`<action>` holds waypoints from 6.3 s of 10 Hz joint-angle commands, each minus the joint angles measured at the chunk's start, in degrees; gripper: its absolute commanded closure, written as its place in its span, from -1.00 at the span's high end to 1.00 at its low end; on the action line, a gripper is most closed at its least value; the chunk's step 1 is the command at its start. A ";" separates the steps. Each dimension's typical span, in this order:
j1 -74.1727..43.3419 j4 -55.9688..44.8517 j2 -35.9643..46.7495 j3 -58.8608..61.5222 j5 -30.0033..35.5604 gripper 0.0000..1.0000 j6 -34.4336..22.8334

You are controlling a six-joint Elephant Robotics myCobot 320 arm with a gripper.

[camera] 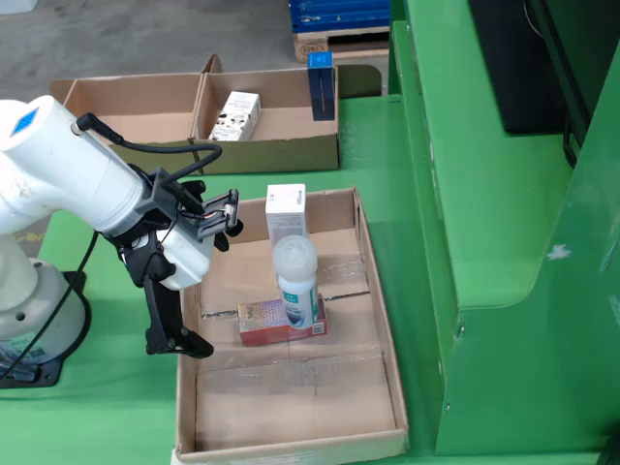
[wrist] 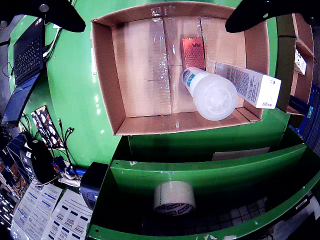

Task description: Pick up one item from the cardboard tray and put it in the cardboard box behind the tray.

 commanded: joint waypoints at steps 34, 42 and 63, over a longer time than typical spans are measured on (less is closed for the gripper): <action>0.00 0.70 0.96 1.50 -0.08 1.00 -0.09; 0.00 0.70 0.96 1.50 -0.08 1.00 -0.09; 22.32 -1.01 12.23 -10.98 -12.40 1.00 13.48</action>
